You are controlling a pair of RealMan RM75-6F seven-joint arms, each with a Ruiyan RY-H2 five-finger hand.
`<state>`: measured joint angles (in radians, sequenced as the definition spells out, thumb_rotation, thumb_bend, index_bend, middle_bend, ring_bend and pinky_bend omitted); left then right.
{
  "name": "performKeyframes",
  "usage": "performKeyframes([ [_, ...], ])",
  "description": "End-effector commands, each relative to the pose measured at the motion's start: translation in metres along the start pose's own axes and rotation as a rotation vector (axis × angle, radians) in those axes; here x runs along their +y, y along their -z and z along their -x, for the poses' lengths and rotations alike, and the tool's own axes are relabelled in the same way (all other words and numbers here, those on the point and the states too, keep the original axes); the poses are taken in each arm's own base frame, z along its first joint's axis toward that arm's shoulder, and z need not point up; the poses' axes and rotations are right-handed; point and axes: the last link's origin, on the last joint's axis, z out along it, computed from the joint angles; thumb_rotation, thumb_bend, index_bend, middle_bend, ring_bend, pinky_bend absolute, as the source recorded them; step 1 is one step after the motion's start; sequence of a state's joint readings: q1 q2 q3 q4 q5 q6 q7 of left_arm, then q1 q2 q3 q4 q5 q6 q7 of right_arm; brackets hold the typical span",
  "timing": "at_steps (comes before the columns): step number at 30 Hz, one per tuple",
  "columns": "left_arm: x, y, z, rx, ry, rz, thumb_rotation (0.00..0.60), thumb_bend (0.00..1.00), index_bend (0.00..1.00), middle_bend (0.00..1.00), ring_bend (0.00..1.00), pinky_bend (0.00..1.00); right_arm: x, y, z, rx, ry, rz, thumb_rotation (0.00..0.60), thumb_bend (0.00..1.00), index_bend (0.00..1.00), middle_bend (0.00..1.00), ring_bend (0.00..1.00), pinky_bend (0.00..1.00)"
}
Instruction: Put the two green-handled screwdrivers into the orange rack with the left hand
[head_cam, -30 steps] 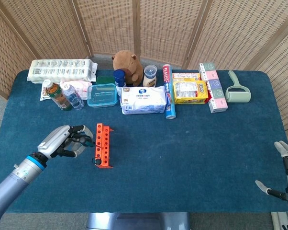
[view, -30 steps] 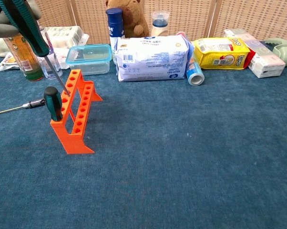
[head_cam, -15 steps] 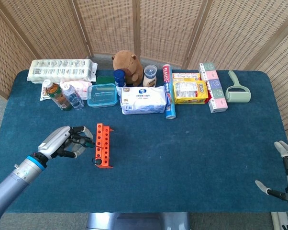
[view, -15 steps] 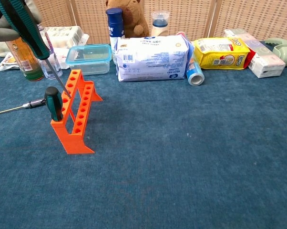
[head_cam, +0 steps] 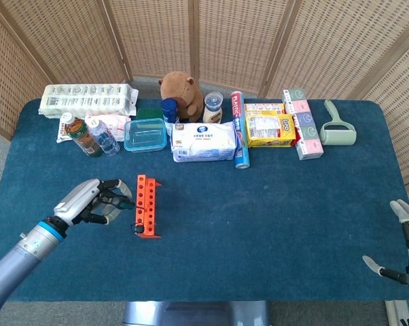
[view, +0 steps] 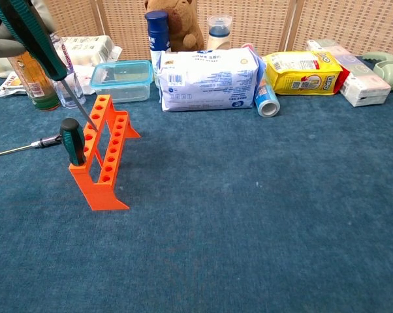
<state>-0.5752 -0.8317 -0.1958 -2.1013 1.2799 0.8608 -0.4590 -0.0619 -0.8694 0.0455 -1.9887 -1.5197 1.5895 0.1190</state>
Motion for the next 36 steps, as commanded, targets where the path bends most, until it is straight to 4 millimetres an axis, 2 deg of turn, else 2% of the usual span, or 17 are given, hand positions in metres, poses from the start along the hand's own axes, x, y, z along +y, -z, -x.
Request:
performKeyframes([
  [1, 0.0015, 0.002, -0.001, 0.004, 0.003, 0.005, 0.6, 0.44, 0.51, 0.78, 0.72, 0.86, -0.0001, 0.0001, -0.0001, 0.0, 0.0, -0.001, 0.599, 0.1, 0.02, 0.04, 0.0, 0.01],
  [36, -0.005, 0.0064, 0.0016, -0.017, 0.003, -0.008, 0.6, 0.44, 0.51, 0.78, 0.72, 0.86, -0.0005, 0.0011, -0.001, 0.004, -0.004, -0.002, 0.6, 0.1, 0.02, 0.04, 0.0, 0.01],
])
